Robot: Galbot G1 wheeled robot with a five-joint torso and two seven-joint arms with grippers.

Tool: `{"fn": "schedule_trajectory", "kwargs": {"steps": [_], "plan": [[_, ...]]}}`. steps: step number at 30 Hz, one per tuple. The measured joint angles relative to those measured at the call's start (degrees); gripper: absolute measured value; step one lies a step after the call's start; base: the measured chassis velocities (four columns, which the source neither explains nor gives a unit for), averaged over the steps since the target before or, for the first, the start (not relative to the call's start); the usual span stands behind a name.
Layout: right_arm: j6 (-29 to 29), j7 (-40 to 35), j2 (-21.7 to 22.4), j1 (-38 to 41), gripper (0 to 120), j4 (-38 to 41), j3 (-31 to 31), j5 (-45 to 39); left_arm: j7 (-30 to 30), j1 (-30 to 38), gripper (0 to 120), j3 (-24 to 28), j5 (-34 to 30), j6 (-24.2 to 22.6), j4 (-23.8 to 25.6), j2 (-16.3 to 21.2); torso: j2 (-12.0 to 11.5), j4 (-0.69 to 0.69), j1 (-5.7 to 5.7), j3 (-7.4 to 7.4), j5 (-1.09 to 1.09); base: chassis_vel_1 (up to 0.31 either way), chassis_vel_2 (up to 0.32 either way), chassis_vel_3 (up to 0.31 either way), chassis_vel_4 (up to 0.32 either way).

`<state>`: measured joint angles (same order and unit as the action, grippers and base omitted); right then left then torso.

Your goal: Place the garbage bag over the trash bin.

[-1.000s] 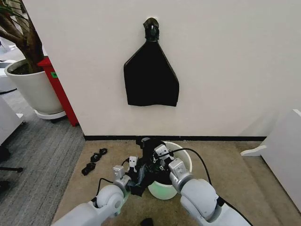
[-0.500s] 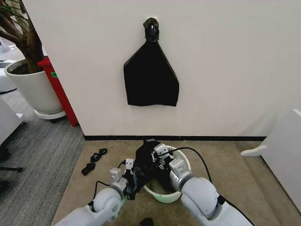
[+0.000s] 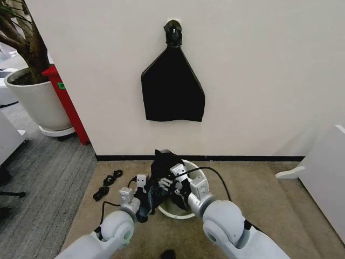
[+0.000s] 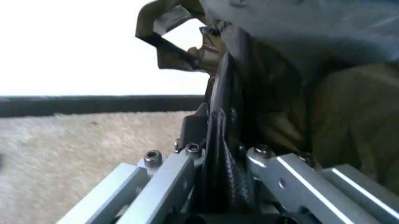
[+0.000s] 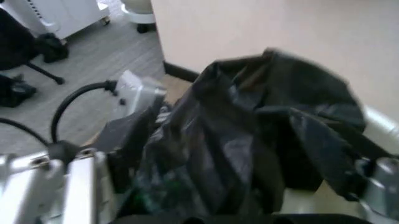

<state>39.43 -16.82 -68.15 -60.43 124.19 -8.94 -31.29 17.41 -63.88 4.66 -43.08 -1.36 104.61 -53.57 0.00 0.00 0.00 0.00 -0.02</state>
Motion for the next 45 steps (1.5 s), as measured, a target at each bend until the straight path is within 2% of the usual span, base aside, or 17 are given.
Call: {"fn": "schedule_trajectory", "kwargs": {"steps": [6,20,25,30,32,37,40,45], "plan": [[0.3,-2.3,-1.1,3.3,99,-1.8,-2.2,-1.3,0.7,-0.3,5,-1.0,4.3,-0.3,-0.7,-0.4,0.0,0.0,0.0,0.0,0.0,0.0,0.0,0.0,0.0],[0.0,-2.1,-2.1,6.2,100,-5.2,-4.1,0.8,1.0,-0.1,5,-1.7,6.0,-0.1,-0.9,-0.7,0.0,0.0,0.0,0.0,0.02,0.0,0.0,0.0,0.0],[-0.3,-1.5,-2.0,5.7,88,-5.8,-4.0,1.3,1.0,-0.4,5,-2.1,5.6,0.1,-0.3,-0.7,0.0,0.0,0.0,0.0,0.02,0.0,0.0,0.0,0.0],[-0.6,-1.3,-2.1,5.0,67,-6.1,-4.4,1.7,0.9,-0.9,5,-2.9,5.4,0.2,0.8,-0.8,0.0,0.0,0.0,0.0,0.01,0.0,0.0,0.0,0.0],[-0.7,-1.3,-2.2,5.0,63,-6.2,-4.4,1.7,0.9,-1.0,5,-3.1,5.4,0.2,1.1,-0.8,0.0,0.0,0.0,0.0,0.02,0.0,0.0,0.0,0.0],[-0.8,-1.3,-2.2,4.9,42,-6.4,-4.7,1.9,0.8,-1.7,5,-3.9,5.3,0.3,2.2,-0.6,0.0,0.0,0.0,-0.01,0.02,0.0,0.0,0.0,0.0],[-0.8,-1.3,-2.1,4.9,35,-6.4,-4.8,1.9,0.8,-1.8,5,-4.0,5.2,0.3,2.4,-0.5,0.0,0.0,0.0,-0.01,0.02,0.0,0.0,0.0,0.0],[-1.0,-1.3,-1.8,5.1,14,-6.4,-4.8,1.8,0.7,-1.9,5,-4.1,5.2,0.4,2.7,-0.5,0.0,0.0,0.0,-0.01,0.02,0.0,0.0,0.0,0.0]]}}
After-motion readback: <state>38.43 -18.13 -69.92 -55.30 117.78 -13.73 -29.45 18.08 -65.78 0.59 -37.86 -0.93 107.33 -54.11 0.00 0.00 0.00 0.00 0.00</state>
